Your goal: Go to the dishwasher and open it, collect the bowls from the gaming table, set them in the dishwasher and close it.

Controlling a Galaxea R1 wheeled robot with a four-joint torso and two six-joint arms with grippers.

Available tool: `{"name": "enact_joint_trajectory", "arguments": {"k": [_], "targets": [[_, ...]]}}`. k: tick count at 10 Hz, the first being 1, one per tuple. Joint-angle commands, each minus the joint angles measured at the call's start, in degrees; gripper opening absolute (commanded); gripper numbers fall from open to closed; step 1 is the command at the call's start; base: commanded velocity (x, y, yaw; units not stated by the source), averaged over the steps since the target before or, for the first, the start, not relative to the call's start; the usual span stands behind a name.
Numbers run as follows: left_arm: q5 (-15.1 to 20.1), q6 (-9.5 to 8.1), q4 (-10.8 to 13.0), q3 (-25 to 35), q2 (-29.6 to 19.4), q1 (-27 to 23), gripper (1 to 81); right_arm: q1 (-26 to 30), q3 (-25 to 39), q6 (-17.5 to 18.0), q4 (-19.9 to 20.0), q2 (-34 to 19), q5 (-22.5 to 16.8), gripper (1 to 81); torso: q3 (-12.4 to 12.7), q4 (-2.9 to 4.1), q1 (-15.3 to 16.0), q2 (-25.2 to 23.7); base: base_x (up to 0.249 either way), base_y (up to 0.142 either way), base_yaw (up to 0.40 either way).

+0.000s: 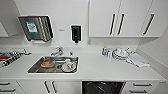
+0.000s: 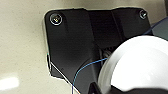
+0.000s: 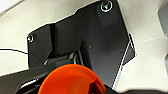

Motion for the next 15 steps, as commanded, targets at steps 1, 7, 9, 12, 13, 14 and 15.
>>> {"name": "enact_joint_trajectory", "arguments": {"k": [1,7,9,12,13,14,15], "targets": [[-0.5,-0.13,0.3,5.7,-6.5,-0.5,1.0,2.4,0.8,0.2,0.0,-0.7,-2.8,1.0,-5.2,0.00,0.0,0.0,0.000,0.000,0.000],[-10.0,-0.83,-0.2,15.4,-18.2,1.1,1.0,2.5,0.5,0.2,0.1,-0.8,-3.0,1.0,-5.4,0.00,0.1,0.1,0.000,0.000,0.000],[-10.9,-0.83,-0.4,22.7,-23.3,-0.4,1.0,2.5,0.4,0.2,0.0,-0.7,-3.0,1.0,-5.4,0.00,0.1,0.1,0.000,0.000,0.000],[-10.6,-1.01,-0.4,30.6,-27.6,-4.7,1.0,2.5,0.4,0.2,0.0,-0.7,-3.0,1.0,-5.4,0.00,0.1,0.1,0.000,0.000,0.000],[-10.3,-1.09,-0.4,35.2,-30.4,-6.1,1.0,2.5,0.4,0.2,-0.1,-0.7,-3.0,1.0,-5.4,0.00,0.1,0.1,0.000,0.000,0.000],[-10.1,-1.18,-0.4,39.1,-33.0,-7.5,1.0,2.5,0.5,0.2,-0.3,-0.7,-3.0,1.0,-8.3,0.00,0.1,0.1,0.000,0.000,0.000],[-10.0,-1.18,-0.5,41.5,-35.1,-9.3,1.0,2.5,0.7,0.2,-0.3,-0.6,-2.9,1.0,-10.9,0.00,0.1,0.1,0.000,0.000,0.000]]}}
